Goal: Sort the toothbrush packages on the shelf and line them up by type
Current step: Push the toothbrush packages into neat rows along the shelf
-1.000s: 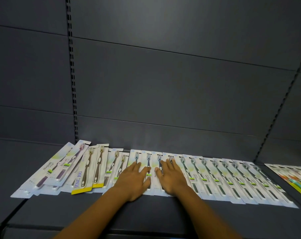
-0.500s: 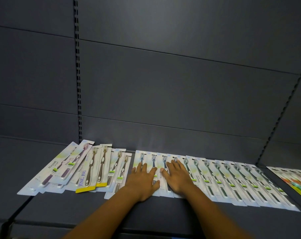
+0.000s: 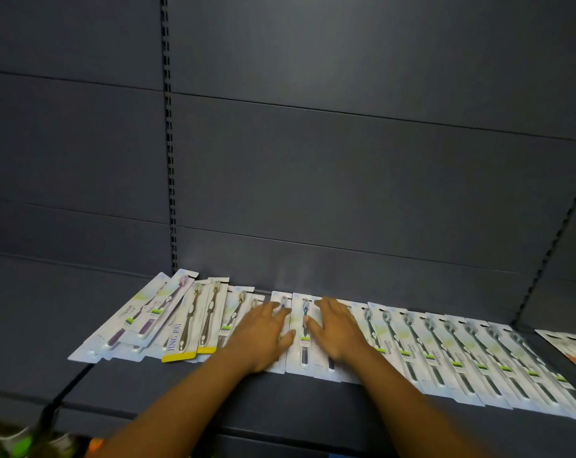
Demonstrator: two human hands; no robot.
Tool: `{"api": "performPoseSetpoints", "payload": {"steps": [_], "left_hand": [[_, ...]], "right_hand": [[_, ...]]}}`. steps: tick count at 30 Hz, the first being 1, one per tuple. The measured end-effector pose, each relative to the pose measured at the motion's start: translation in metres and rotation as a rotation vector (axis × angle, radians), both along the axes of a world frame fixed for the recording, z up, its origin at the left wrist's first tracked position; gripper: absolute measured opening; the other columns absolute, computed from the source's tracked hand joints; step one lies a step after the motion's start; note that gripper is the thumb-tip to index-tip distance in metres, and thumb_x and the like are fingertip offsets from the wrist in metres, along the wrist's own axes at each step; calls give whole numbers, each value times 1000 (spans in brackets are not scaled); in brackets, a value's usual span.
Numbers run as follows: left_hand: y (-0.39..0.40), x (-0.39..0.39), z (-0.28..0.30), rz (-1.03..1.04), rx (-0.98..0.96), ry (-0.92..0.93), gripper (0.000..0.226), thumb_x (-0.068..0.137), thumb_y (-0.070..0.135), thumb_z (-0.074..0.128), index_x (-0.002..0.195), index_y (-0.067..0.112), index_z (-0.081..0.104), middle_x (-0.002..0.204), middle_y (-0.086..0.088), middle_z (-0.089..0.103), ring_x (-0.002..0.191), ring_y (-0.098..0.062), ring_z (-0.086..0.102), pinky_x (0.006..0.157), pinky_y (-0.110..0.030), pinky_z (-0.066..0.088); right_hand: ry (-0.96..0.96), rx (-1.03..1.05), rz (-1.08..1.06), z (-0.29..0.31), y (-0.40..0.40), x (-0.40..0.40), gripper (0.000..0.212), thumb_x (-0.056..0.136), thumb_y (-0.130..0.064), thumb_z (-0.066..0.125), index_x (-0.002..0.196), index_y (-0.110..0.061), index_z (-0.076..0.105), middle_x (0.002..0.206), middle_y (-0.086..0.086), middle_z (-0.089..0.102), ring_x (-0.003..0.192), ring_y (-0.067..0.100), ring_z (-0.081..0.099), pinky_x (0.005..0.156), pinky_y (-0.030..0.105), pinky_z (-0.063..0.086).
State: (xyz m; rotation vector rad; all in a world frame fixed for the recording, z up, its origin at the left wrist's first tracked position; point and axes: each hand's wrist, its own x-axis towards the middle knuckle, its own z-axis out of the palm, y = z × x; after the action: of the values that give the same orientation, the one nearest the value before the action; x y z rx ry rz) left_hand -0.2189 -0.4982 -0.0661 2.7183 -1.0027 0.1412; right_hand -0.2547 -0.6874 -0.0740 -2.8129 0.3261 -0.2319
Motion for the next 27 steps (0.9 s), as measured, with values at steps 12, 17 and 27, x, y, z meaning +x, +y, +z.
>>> {"api": "performPoseSetpoints", "payload": {"steps": [12, 17, 27], "left_hand": [[138, 49, 10, 223, 36, -80, 67, 93, 57, 17, 144, 20, 38, 151, -4, 38, 134, -22, 39, 111, -35, 31], [180, 75, -2, 173, 76, -50, 61, 99, 48, 14, 150, 18, 28, 156, -5, 29, 141, -21, 31, 117, -35, 23], [240, 114, -27, 114, 92, -4, 58, 99, 49, 26, 154, 34, 16, 163, 10, 8, 150, -17, 7, 121, -48, 9]], "right_hand": [[14, -5, 184, 18, 107, 38, 60, 98, -54, 38, 147, -20, 31, 152, 2, 33, 139, 23, 34, 114, 39, 31], [31, 39, 215, 17, 163, 58, 61, 98, -56, 36, 151, -27, 25, 159, 0, 23, 145, 23, 23, 118, 41, 24], [88, 43, 99, -5, 243, 87, 57, 97, -62, 26, 150, -43, 21, 164, -1, 6, 150, 23, 3, 122, 44, 11]]}}
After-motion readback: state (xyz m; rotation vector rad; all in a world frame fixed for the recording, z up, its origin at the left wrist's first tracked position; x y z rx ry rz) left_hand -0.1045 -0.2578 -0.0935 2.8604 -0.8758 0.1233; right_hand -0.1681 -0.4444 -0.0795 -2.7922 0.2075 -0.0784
